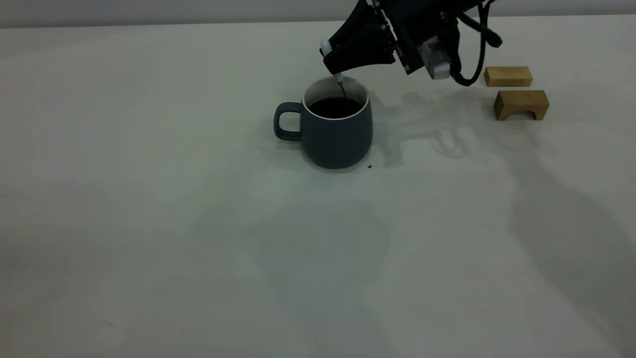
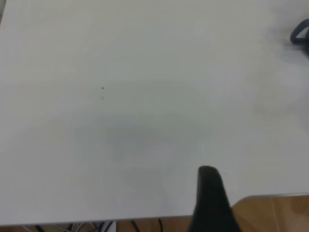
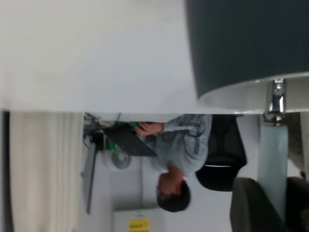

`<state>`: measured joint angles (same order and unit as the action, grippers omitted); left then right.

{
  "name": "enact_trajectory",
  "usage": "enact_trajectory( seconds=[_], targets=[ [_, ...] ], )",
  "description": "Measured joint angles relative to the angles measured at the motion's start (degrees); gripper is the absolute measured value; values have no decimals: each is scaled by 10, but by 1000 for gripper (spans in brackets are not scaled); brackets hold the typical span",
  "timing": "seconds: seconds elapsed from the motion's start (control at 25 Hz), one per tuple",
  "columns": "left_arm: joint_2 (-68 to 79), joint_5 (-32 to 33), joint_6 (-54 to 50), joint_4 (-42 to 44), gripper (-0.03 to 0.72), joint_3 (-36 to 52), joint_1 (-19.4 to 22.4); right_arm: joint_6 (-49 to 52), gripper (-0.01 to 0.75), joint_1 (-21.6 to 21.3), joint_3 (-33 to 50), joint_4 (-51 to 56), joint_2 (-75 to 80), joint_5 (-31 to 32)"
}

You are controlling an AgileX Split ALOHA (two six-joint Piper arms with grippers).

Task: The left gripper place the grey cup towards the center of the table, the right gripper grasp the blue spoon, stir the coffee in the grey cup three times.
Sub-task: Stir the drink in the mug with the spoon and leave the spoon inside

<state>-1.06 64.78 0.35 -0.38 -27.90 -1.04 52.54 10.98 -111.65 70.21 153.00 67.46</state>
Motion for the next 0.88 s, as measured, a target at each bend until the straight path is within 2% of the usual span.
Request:
enact_trajectory(
  seconds=[0.16, 0.4, 0.72, 0.88],
  targets=[
    [0, 0, 0, 0, 563, 0, 0, 56, 145, 1, 0, -2, 0, 0],
    [0, 0, 0, 0, 563, 0, 0, 73, 145, 14, 0, 48, 0, -2],
    [0, 0, 0, 0, 563, 0, 0, -69, 145, 16, 0, 80, 0, -3],
    [0, 0, 0, 0, 563, 0, 0, -82, 145, 7, 0, 42, 0, -2]
  ],
)
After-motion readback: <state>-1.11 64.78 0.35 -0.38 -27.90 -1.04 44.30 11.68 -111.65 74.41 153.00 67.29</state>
